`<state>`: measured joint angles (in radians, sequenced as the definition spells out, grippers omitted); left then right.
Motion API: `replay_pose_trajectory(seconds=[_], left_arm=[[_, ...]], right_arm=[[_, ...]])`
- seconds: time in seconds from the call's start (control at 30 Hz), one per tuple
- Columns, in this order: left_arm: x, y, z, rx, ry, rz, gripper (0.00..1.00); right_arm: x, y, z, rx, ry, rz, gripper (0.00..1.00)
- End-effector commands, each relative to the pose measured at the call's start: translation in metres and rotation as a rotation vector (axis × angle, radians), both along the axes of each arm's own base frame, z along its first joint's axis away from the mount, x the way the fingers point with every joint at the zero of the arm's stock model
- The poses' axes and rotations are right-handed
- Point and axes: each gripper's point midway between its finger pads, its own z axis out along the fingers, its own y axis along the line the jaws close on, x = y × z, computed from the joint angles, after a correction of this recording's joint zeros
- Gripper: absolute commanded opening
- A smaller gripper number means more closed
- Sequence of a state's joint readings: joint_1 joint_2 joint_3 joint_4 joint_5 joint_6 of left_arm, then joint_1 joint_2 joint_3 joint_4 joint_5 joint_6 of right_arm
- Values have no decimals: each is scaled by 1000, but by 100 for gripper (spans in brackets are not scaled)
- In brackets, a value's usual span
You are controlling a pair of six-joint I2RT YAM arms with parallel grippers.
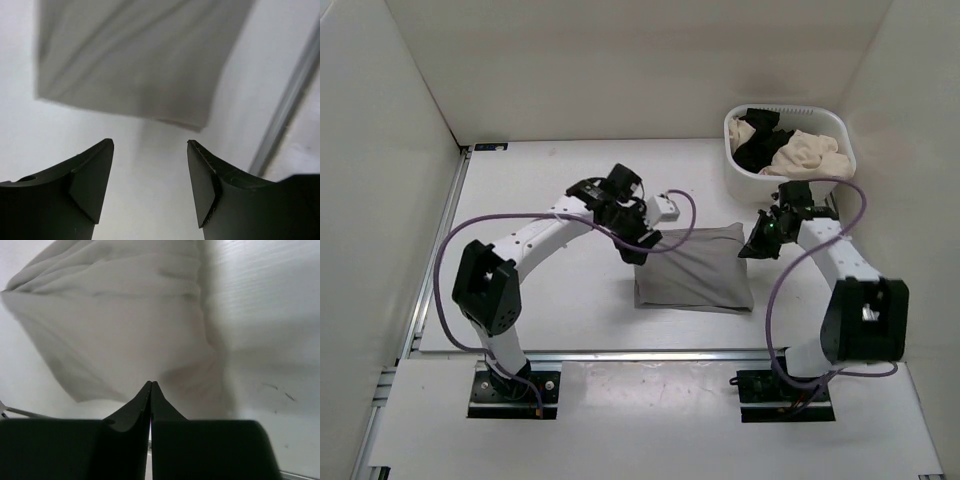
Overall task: Fold and stack the trousers
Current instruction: Fold the trousers
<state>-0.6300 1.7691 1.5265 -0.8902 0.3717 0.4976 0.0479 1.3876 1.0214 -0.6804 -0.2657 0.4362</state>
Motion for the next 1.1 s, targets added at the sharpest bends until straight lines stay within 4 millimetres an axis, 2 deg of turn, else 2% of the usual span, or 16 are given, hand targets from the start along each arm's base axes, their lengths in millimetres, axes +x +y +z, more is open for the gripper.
replay_pose_trajectory(seconds=[0.0, 0.03, 0.07, 0.13, 0.2, 0.23, 0.27, 0.33, 0.37, 0.43, 0.5, 0.57, 0.67, 0.77, 0.93, 1.07], left_arm=[[-52, -20, -26, -21, 169, -107, 72], [-65, -24, -32, -32, 223, -123, 72], [-67, -26, -37, -38, 243, -117, 72], [-68, -32, -51, -39, 266, -111, 72], [-74, -30, -75, 17, 277, -115, 71], [-69, -27, -84, 43, 259, -102, 69], [-72, -21, -96, 71, 268, -94, 69], [-74, -12, -111, 119, 276, -80, 66], [-77, -3, -123, 155, 281, -69, 64], [-82, 6, -131, 190, 291, -61, 63], [-90, 18, -140, 225, 307, -65, 62], [-89, 17, -135, 209, 284, -74, 62], [-90, 25, -138, 238, 270, -74, 59], [-92, 31, -140, 253, 263, -83, 57], [-94, 38, -146, 279, 251, -95, 57], [-91, 36, -144, 273, 243, -94, 57]], right_arm=[[29, 11, -11, 50, -19, -35, 0], [31, 12, -12, 60, -19, -53, 0], [34, 16, -13, 64, -25, -50, 0], [43, 10, -19, 37, -47, -81, 0], [54, 10, -27, 32, -59, -94, 0], [59, 10, -27, 33, -65, -94, 0], [61, 8, -38, 20, -44, -101, 0], [67, 5, -45, 0, -30, -121, 0], [67, 2, -55, -19, -4, -130, 0], [71, -8, -65, -51, 13, -156, 0], [75, -7, -69, -52, 18, -156, 0], [78, -9, -76, -66, 33, -162, 0], [86, -15, -74, -96, 14, -180, 0], [100, -18, -60, -109, -26, -192, 0], [109, -17, -46, -104, -59, -194, 0], [108, -18, -45, -112, -44, -184, 0]])
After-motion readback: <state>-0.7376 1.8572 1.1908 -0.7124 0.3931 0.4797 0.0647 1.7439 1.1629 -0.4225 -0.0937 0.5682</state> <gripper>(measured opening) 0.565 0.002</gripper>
